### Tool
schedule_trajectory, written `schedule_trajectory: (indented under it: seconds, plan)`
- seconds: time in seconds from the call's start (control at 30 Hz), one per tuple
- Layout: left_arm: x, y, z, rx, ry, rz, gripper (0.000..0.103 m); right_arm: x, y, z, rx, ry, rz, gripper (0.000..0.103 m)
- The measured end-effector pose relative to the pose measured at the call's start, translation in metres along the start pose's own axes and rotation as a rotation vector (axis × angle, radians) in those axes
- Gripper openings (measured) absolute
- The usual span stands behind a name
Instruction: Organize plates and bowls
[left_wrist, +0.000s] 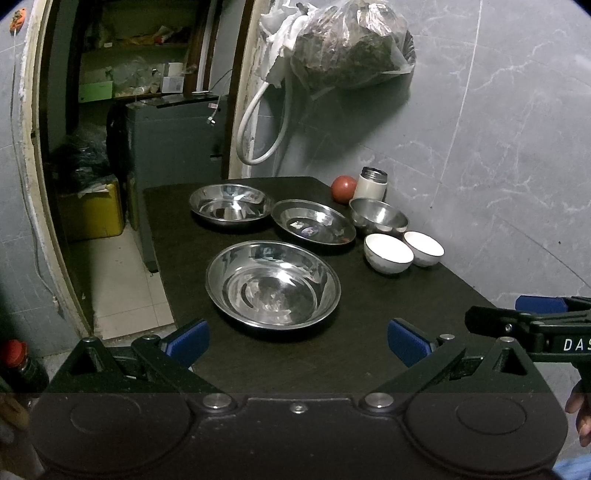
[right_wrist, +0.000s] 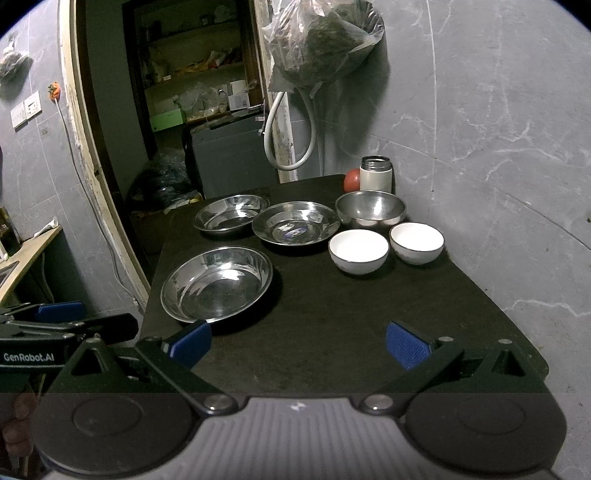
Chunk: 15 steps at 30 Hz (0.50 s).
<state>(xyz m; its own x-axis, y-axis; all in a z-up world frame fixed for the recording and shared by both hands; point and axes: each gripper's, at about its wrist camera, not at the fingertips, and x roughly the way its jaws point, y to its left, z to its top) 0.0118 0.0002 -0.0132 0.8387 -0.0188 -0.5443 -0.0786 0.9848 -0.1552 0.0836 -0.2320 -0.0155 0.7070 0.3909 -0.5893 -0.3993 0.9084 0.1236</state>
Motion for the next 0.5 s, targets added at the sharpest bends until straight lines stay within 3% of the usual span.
schedule_trajectory:
  seconds: [0.5]
  plan:
    - [0.0034,0.0017,0.0013,0.009,0.022,-0.001,0.102,0.0070,0.0023,0.0005,-0.003,0.006,-0.001,0.103]
